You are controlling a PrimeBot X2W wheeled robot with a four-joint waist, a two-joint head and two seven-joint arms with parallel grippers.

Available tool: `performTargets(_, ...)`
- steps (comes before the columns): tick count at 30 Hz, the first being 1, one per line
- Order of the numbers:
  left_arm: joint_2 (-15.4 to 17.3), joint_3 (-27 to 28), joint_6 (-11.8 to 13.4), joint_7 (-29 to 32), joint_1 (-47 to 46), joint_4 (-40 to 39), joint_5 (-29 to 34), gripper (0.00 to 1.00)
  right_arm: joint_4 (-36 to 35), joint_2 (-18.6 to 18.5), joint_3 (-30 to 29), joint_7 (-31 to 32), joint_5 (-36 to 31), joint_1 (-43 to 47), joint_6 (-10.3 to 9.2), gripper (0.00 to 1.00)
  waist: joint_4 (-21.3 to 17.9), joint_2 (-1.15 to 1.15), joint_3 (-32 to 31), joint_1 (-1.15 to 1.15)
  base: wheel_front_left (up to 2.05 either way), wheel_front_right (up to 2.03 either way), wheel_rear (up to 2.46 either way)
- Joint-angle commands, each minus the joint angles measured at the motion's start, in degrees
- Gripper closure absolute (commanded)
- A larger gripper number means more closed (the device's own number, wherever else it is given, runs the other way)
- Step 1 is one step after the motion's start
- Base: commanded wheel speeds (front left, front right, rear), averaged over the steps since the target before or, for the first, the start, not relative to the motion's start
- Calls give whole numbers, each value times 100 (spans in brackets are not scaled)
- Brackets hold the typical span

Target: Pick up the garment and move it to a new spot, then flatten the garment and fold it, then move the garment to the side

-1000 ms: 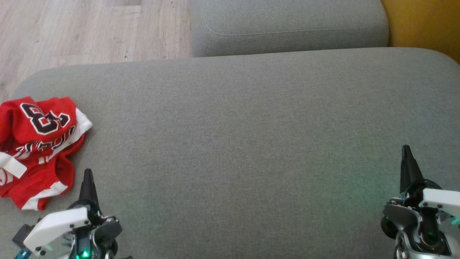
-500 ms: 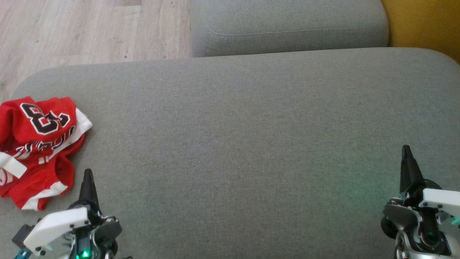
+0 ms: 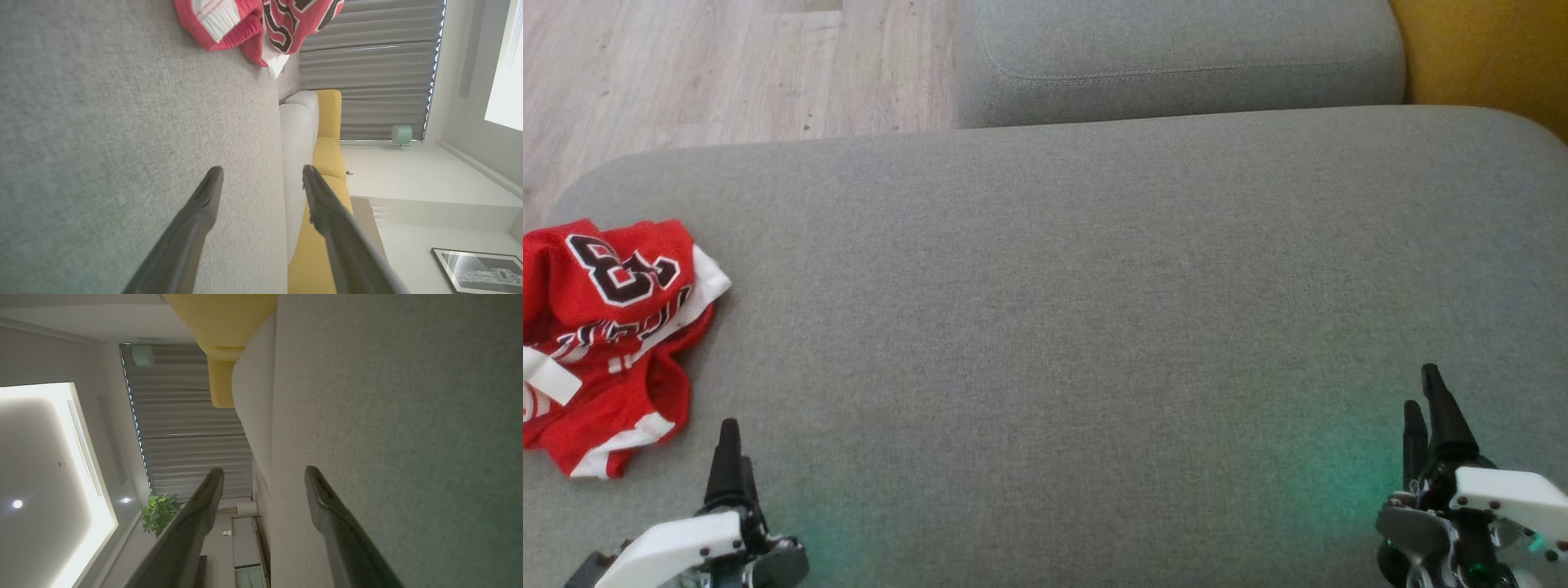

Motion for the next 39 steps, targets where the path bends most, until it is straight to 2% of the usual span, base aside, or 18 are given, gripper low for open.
performTargets(1, 66, -9, -5, -58, -319, -182, 145, 0, -202, -92, 48, -72, -95, -343, 0, 0, -4, 0, 6, 0, 0, 0, 0)
performTargets(20, 143, -113, -11, -361, -568, -83, 1587, 0, -7, -170, 257, -382, -1306, -770, -1, 0, -60, 0, 98, 0, 0, 0, 0)
performTargets(39, 206, -251, 39, -698, -762, 118, 3285, 0, 205, -160, 462, -720, -2899, -1169, -1, 0, -113, 0, 175, 0, 0, 0, 0)
